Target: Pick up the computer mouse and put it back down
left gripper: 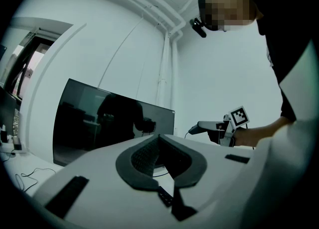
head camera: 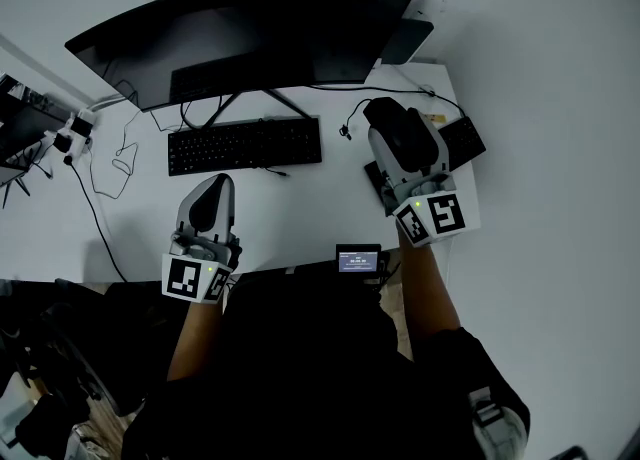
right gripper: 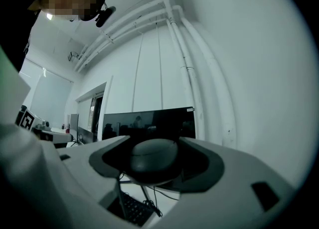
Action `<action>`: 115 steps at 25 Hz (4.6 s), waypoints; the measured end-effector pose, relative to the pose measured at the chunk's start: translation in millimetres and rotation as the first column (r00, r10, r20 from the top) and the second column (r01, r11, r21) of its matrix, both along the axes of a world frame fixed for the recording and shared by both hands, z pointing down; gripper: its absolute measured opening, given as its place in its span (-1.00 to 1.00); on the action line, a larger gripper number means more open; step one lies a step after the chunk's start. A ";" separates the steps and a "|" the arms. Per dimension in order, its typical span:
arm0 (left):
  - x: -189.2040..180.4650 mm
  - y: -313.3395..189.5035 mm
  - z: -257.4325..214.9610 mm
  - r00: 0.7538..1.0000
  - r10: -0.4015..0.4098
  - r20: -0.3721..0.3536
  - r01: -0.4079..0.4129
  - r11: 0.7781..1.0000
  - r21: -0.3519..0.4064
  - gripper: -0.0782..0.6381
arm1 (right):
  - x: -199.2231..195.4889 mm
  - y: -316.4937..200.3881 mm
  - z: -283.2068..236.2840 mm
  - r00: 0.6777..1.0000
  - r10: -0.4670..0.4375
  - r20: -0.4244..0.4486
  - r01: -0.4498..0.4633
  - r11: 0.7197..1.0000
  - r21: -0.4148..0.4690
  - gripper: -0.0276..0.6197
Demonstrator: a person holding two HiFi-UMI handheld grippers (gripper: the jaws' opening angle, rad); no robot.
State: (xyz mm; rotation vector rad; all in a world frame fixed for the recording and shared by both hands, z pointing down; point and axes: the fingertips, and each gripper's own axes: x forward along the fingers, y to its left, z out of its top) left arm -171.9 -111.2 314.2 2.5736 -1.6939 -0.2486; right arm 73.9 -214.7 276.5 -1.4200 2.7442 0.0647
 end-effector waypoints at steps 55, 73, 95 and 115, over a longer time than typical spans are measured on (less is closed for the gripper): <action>52.4 -12.3 85.7 0.987 0.160 -0.001 -0.157 0.964 -0.215 -0.80 | 12.0 65.7 310.4 0.980 -0.096 -0.171 -0.016 0.829 -0.558 0.03; 65.5 -4.1 105.4 0.983 0.183 -0.003 -0.178 0.951 -0.252 -0.79 | 16.8 88.3 359.7 0.942 -0.163 -0.293 -0.074 0.750 -0.657 0.03; 82.5 -2.0 121.8 0.982 0.190 -0.002 -0.183 0.942 -0.283 -0.79 | 21.9 70.6 343.0 0.953 -0.154 -0.261 -0.070 0.728 -0.682 0.03; 51.8 13.2 39.6 0.999 -0.017 0.044 0.022 0.995 -0.099 -0.79 | 14.0 66.4 56.3 0.987 -0.152 0.045 0.155 0.985 -0.081 -0.91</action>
